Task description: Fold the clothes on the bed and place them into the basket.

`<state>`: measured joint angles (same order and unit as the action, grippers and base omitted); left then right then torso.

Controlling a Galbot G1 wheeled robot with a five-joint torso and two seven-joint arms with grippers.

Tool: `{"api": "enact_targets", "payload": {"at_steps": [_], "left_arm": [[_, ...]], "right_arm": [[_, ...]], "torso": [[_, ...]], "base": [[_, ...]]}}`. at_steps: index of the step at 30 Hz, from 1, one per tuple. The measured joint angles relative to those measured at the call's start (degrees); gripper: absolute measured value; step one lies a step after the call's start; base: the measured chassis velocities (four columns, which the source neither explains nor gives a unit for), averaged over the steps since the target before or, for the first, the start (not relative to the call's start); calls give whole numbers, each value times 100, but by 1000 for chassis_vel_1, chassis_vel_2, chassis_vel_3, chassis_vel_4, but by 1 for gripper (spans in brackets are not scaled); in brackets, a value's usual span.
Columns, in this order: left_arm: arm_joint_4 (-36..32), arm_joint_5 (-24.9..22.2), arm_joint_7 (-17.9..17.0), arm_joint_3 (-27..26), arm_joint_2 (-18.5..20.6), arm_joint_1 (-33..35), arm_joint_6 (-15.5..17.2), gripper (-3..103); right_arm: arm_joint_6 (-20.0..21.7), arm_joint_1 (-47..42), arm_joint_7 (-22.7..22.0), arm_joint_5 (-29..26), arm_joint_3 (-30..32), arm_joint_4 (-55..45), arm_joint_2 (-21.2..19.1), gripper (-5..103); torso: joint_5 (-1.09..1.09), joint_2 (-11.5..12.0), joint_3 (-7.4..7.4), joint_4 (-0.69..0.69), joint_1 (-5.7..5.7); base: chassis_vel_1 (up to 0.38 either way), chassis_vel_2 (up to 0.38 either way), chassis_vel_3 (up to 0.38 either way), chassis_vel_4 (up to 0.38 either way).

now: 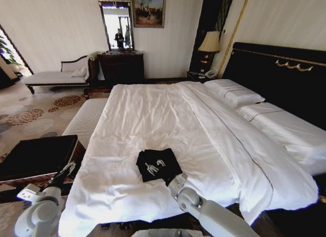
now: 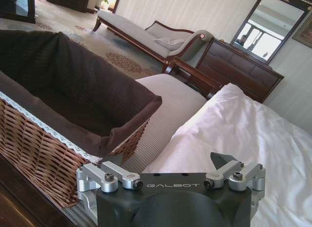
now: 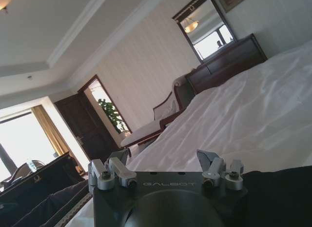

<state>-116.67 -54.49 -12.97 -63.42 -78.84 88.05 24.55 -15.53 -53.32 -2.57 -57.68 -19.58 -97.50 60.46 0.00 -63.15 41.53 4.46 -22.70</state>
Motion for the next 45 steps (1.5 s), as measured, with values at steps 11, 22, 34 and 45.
{"api": "enact_targets", "payload": {"at_steps": [11,22,34,45], "left_arm": [[-20,2,-8,-46,52,27,1,100],[6,1,-10,-84,32,52,-5,100],[69,15,14,78,16,47,-20,100],[-30,404,468,1086,-81,334,-312,100]], "right_arm": [[593,754,-454,-726,-255,999,850,99],[824,1068,-155,-730,-1064,1466,1293,100],[520,908,450,-343,-1071,508,832,100],[334,272,-71,-241,1458,-514,-444,100]], "torso": [[0,0,0,0,0],[-1,0,0,1,0],[2,0,0,-1,0],[3,1,0,1,0]], "base": [[0,0,0,0],[0,0,0,0],[0,0,0,0],[0,0,0,0]]}}
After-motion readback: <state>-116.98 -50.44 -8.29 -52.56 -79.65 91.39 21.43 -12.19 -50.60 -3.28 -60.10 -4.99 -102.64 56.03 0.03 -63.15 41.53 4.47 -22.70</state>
